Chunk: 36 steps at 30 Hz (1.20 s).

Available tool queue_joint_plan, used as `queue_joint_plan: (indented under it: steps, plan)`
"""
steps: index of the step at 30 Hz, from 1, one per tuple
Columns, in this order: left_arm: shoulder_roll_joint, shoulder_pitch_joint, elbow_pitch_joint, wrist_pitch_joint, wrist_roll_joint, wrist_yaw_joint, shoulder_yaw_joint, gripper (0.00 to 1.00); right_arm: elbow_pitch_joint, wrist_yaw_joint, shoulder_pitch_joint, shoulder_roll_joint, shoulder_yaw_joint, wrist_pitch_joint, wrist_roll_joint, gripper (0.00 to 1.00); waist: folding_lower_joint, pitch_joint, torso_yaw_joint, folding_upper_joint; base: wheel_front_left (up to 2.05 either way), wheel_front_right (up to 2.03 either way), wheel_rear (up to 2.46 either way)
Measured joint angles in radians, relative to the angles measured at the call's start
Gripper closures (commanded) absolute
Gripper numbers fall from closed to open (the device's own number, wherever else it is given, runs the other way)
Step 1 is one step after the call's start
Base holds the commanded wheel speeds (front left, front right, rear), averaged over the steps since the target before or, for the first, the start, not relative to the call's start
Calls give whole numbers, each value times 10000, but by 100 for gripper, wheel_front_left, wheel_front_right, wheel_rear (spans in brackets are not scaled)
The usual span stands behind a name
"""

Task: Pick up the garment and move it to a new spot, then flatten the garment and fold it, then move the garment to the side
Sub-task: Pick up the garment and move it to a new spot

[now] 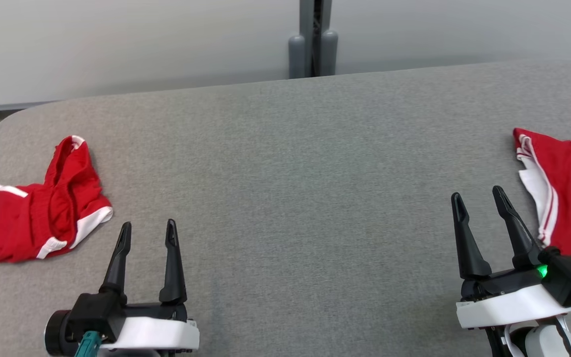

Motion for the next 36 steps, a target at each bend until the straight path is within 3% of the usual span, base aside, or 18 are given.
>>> queue_joint_plan:
  steps: [12,23,29,36]
  plan:
    - [4,-415,301,8,-295,370,-449,0,-52,0,21,-316,186,0,-130,0,0,410,1833,0,0,0,0]
    - [4,130,151,10,-393,364,-470,0,-44,0,46,-384,640,0,-182,0,0,235,3656,0,0,0,0]
    - [4,249,82,8,-362,320,-456,0,117,0,217,-278,865,0,-226,0,0,-57,4128,0,0,0,0]
    - [4,345,15,8,-353,288,-360,0,155,0,216,-221,972,0,-244,0,0,-166,4206,0,0,0,0]
